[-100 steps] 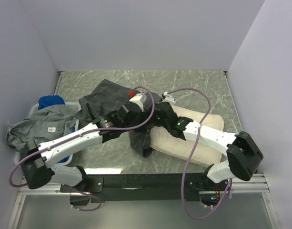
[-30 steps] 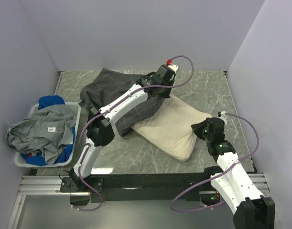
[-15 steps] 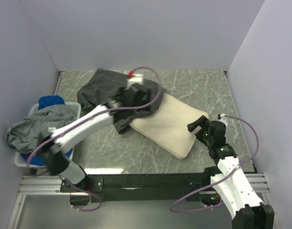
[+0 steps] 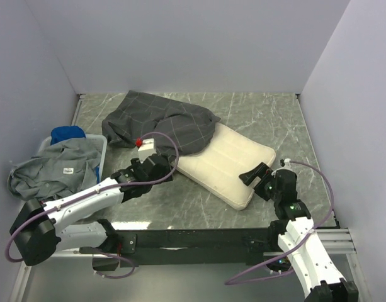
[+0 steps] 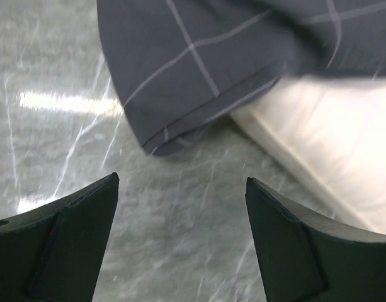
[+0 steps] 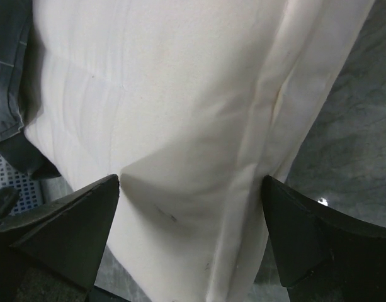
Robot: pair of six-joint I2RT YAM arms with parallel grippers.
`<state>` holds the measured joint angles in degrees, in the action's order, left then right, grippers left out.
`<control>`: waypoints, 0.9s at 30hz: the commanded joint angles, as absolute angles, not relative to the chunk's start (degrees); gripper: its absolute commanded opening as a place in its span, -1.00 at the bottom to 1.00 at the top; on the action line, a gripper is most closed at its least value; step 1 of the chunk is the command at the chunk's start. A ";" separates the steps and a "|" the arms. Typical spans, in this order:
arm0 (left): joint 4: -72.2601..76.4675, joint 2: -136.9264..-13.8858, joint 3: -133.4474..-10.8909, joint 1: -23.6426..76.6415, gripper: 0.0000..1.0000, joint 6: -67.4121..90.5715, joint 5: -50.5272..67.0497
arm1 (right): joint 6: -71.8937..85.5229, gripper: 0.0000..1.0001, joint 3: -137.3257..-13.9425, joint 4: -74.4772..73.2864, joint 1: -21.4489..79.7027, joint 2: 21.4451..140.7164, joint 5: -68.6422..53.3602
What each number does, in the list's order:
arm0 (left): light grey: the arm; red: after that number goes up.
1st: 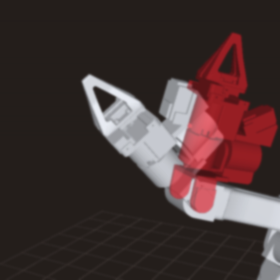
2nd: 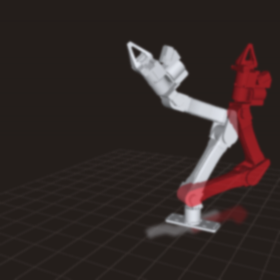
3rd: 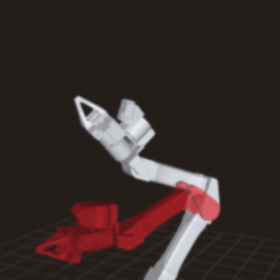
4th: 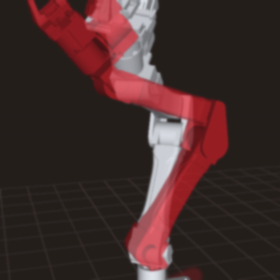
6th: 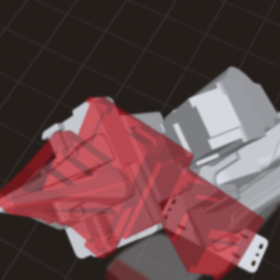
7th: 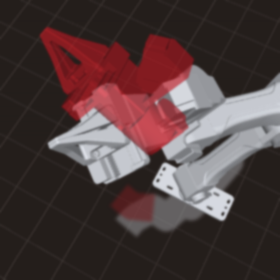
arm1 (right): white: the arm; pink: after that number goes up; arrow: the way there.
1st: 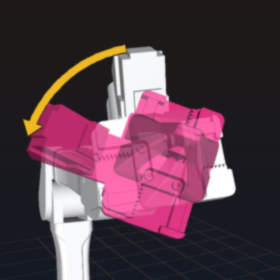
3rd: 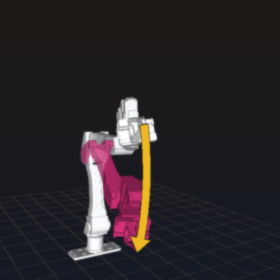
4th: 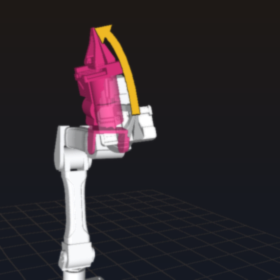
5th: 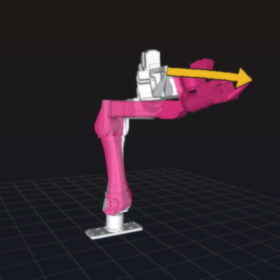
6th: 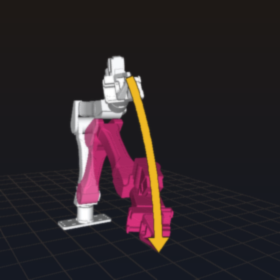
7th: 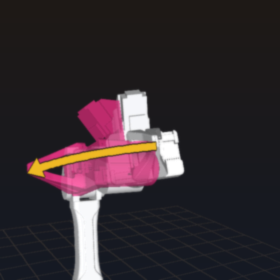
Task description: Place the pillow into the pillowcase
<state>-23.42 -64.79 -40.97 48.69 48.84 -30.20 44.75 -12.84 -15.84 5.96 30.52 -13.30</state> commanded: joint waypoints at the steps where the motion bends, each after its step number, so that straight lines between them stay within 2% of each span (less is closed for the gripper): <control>1: -12.41 -66.61 -41.05 48.87 0.75 50.19 -35.41 | 46.67 0.99 -10.20 -9.06 6.59 30.76 -18.89; 5: -3.88 -72.14 -39.55 47.29 0.72 46.68 -37.44 | 47.55 0.99 -9.76 -6.42 7.38 31.82 -21.62; 7: -0.63 -74.87 -40.07 46.23 0.54 44.49 -37.62 | 47.90 0.99 -9.58 -5.02 7.47 31.55 -22.85; 11: 1.67 -80.06 -42.36 45.70 -0.71 41.31 -36.57 | 47.64 0.96 -10.10 -3.60 7.73 31.90 -25.14; 13: 2.02 -79.72 -43.42 45.70 -0.95 40.09 -34.82 | 46.15 0.87 -11.42 -5.88 7.74 32.17 -24.00; 15: 3.25 -77.97 -43.59 45.79 -0.98 38.85 -29.38 | 46.32 0.73 -11.17 -5.63 7.91 32.52 -23.64; 18: 5.45 -76.20 -43.68 47.10 -0.98 36.66 -20.76 | 47.89 0.20 -9.85 -1.69 8.00 34.80 -26.27; 19: 5.62 -75.94 -43.94 47.89 -0.98 35.78 -19.35 | 49.55 -0.39 -9.58 -0.63 7.82 35.50 -27.50; 20: 5.80 -75.59 -44.82 49.64 -0.98 34.90 -17.16 | 50.61 -0.66 -9.32 2.43 8.08 36.38 -30.82; 22: 5.28 -75.41 -46.48 51.32 -0.98 32.27 -15.30 | 56.21 -1.00 -8.88 6.74 8.43 35.78 -35.75; 24: 3.44 -75.50 -50.68 52.73 -0.98 30.51 -13.29 | 60.10 -1.00 -12.01 10.18 10.10 34.20 -39.72; 27: 0.19 -74.80 -56.94 53.61 -0.98 28.74 -15.88 | 59.16 -1.00 -23.40 1.38 13.00 29.63 -35.36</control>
<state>0.54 -77.30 -47.99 52.49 33.47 -17.39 55.29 -9.87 -0.54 9.67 34.68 -31.68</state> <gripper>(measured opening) 0.017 0.028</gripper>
